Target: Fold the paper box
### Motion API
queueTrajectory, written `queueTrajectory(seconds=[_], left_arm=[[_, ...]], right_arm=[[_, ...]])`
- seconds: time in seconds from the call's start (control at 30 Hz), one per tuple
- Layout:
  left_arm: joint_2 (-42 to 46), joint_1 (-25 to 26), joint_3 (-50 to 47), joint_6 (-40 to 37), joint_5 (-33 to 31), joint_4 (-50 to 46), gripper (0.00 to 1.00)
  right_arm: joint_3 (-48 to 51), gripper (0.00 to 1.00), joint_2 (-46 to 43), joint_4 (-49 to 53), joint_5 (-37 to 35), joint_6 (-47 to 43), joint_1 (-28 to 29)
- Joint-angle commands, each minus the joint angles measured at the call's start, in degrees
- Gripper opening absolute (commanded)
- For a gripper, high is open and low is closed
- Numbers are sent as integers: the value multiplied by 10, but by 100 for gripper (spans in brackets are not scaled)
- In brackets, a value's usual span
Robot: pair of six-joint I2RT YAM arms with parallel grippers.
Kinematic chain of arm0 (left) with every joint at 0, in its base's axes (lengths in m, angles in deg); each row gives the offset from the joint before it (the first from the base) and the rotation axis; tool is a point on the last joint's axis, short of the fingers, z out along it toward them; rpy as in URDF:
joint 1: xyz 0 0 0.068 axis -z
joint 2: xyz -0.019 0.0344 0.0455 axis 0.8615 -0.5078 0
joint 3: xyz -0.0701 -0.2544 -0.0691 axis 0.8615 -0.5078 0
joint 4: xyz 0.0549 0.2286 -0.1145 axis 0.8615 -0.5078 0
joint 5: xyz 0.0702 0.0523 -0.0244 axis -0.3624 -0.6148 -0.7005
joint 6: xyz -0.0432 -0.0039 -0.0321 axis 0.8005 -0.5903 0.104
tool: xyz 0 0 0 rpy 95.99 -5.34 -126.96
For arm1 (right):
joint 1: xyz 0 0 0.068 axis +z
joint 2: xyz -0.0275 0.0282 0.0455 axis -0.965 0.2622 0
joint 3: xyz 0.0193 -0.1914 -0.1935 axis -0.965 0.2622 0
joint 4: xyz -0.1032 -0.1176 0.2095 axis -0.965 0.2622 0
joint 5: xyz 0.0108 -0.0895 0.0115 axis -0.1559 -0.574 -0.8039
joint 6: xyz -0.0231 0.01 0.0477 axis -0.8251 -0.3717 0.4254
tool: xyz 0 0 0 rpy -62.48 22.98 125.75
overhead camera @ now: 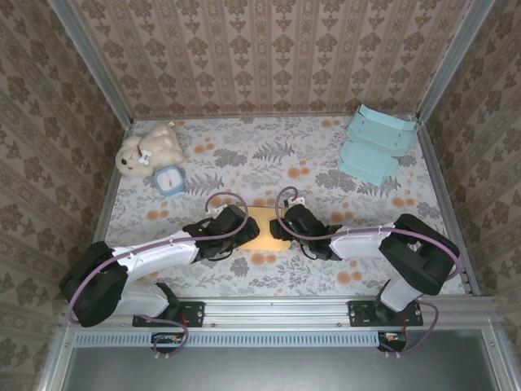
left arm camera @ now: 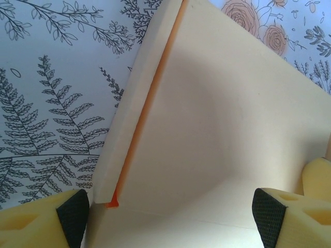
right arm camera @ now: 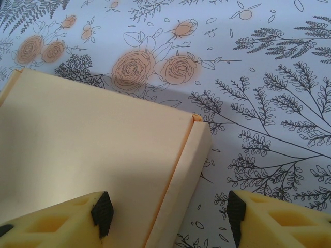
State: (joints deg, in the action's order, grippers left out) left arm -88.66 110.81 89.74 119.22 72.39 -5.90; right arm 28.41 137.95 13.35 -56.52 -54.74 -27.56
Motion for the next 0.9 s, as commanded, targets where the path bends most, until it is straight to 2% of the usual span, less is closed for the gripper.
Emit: queueTrajectory(seconds=[0.0,0.5,0.7,0.87], left_arm=[[-4,-3,2,13,-15,2,85],[-10,-7,-5,18,-11,12,84],[-28,-13,0,30,-9,8,99],[-35,-14,12,54,-16,-1,100]], right_arm=[[5,64,4,49,8,-2,3],[2,64,7,49,8,0,4],[3,64,10,46,10,0,3],[4,64,11,46,12,0,4]])
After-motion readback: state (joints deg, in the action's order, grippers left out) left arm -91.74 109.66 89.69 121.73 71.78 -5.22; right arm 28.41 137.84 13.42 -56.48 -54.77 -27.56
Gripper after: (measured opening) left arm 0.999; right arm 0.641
